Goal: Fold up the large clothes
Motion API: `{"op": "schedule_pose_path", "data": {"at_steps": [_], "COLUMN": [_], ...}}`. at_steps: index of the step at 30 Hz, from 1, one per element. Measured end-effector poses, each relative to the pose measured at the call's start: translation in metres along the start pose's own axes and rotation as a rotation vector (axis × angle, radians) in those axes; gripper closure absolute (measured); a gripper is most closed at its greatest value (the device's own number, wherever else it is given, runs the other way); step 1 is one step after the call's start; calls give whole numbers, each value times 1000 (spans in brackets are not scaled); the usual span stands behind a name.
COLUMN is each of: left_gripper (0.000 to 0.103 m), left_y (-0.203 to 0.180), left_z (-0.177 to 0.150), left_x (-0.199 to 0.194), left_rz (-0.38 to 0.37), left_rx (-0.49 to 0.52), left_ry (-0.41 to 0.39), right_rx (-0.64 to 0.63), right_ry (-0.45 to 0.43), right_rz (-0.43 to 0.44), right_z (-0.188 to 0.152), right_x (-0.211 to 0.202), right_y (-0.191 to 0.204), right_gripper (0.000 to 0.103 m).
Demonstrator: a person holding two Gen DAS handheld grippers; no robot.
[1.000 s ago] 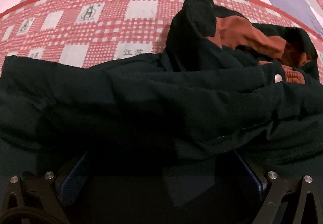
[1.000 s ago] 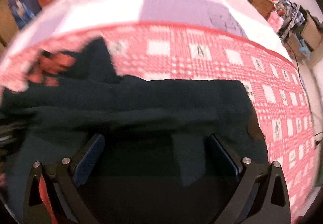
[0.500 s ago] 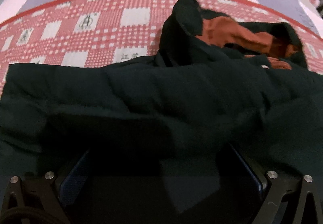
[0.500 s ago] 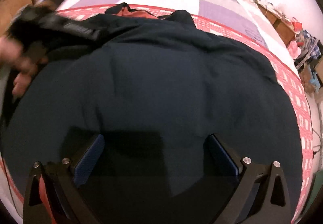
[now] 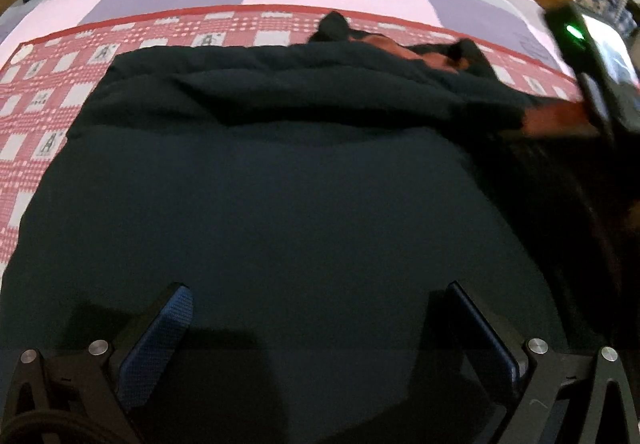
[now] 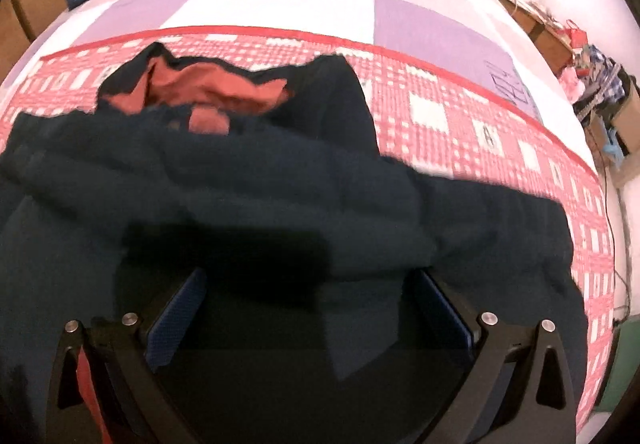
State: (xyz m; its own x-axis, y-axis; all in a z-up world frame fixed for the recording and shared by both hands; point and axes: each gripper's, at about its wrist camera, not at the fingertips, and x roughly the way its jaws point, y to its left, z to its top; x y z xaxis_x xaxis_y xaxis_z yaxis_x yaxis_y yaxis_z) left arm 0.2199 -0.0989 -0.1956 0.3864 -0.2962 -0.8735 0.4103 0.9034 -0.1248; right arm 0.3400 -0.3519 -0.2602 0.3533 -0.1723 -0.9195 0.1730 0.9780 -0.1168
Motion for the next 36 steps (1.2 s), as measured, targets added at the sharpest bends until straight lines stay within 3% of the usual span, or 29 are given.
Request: {"op": "schedule_pose_path", "data": {"at_steps": [4,6,9,11,15,17,19,23,26,28,30,32,34,36], "left_gripper": [0,0,0,0,0,0,0,0,0,0,0,1,2,2], "left_y": [-9,-11,-17,-22,-29,-23,-6,44,87,103,120,127,117,77], "left_z": [-4,-11,-33,-50,-84,-94,-97,-99,-104,-106,-109,-111,-114,-118], "left_x": [-10,-18,-34,-42,-32,-26,-25,-27,-31,-33,-37,-46,-58,-73], "left_rz": [-31,-50,-74,-61,16,24,54,120,189,195,283,306,252,182], "left_rx": [2,-4,-4,30,142,207,216,152,92,70,38,-29,-46,33], "left_ry": [-29,-57,-104,-127,-116,-136,-151,-136,-119,-108,-91,-89,-115,-169], "right_rx": [72,103,34,12,-83,-212,-251,-7,175,247,249,228,204,126], "right_ry": [-48,-147,-283,-324,-288,-238,-274,-242,-169,-145,-149,-171,-221,-285], "right_rz": [29,114,157,163,142,67,21,-46,-79,-92,-143,-173,-131,-60], "right_z": [-2,-20,-74,-116,-185,-209,-227,-249,-269,-277,-282,-284,-282,-281], "right_x": [-21,-60,-119,-141,-143,-129,-127,-125,-120,-123,-131,-143,-156,-172], "right_y": [-12,-17,-10,-7,8,19,5,-90,-155,-178,-179,-164,-142,-96], "right_gripper": [1,2,2,2,2,2,2,2,1,1,1,2,2,2]}}
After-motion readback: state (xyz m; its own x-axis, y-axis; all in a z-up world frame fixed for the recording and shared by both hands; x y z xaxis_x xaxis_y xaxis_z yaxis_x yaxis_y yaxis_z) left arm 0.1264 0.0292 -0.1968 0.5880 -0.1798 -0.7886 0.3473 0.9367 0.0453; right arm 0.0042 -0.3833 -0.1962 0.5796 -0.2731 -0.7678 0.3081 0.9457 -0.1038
